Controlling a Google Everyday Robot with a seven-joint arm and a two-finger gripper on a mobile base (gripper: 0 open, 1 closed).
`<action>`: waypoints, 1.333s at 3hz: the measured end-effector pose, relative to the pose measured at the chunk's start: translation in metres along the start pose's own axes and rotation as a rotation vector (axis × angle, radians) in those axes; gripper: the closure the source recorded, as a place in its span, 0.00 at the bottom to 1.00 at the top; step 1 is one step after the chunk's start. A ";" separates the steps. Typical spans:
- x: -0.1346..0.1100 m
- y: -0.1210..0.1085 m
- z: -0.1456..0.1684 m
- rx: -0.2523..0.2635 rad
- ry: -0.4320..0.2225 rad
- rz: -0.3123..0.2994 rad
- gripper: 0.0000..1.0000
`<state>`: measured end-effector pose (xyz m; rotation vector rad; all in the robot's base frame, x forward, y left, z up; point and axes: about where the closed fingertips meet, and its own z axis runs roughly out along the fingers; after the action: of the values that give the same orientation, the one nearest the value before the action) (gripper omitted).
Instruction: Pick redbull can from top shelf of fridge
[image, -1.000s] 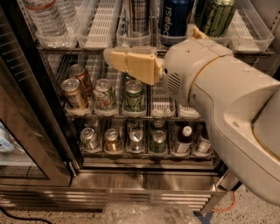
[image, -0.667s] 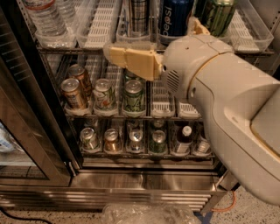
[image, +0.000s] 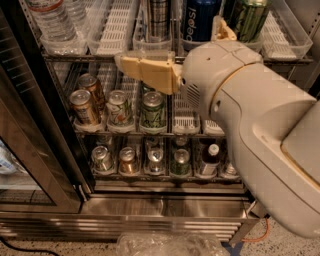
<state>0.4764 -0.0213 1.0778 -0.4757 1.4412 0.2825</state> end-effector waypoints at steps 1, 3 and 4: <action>0.004 0.006 0.000 -0.010 0.017 0.035 0.00; 0.024 -0.006 -0.011 0.036 0.034 0.071 0.00; 0.024 -0.010 -0.019 0.040 -0.008 0.044 0.00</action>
Offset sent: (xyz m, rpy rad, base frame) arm -0.0028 -0.0169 -0.0491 0.0540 0.1225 -0.0499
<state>0.4673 -0.0411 1.0540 -0.4108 1.4477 0.2902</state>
